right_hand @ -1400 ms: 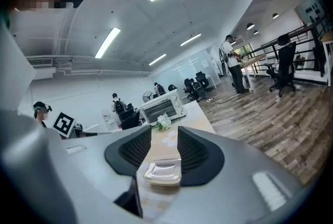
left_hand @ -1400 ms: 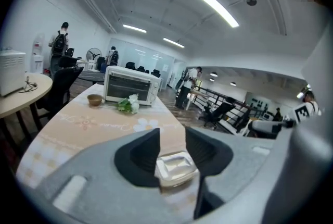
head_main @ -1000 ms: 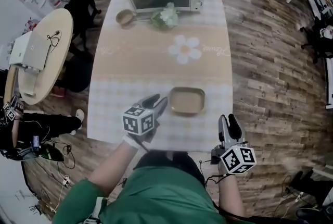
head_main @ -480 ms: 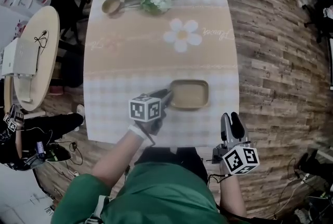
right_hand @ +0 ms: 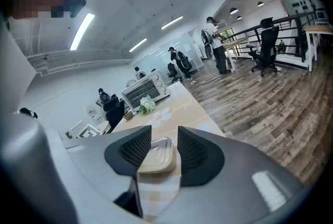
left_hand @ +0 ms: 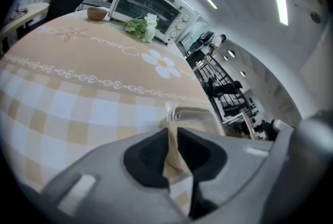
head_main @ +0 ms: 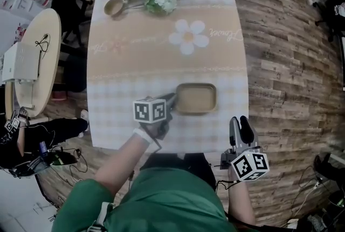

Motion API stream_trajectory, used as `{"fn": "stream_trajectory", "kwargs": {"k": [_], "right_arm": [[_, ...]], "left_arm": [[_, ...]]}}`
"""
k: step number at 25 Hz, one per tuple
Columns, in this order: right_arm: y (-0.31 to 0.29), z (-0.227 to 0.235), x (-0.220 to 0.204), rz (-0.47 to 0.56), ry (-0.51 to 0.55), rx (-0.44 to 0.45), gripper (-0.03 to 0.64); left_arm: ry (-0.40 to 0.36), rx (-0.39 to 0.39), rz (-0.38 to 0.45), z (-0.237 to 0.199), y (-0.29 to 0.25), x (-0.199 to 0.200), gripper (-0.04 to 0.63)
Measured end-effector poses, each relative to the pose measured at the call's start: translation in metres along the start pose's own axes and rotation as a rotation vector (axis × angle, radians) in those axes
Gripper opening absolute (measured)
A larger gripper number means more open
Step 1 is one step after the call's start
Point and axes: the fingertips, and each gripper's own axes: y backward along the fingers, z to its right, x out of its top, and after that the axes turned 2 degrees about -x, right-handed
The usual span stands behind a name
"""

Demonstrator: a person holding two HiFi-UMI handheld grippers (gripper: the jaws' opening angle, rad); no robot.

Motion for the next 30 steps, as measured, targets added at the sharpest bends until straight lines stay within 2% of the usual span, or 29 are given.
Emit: {"fn": "stream_trajectory", "kwargs": {"k": [2, 14, 24, 30], "right_arm": [[0.002, -0.002, 0.002, 0.009, 0.008, 0.006, 0.158], [0.027, -0.023, 0.014, 0.06, 0.044, 0.028, 0.158], [0.062, -0.048, 0.027, 0.107, 0.069, 0.034, 0.158], [0.082, -0.065, 0.041, 0.155, 0.107, 0.051, 0.158]], "left_arm": [[0.029, -0.007, 0.014, 0.001, 0.003, 0.002, 0.045], [0.068, -0.078, 0.112, 0.019, 0.036, 0.008, 0.041], [0.035, -0.136, 0.212, 0.048, 0.084, 0.017, 0.041], [-0.033, -0.16, 0.281, 0.074, 0.117, 0.027, 0.041]]}}
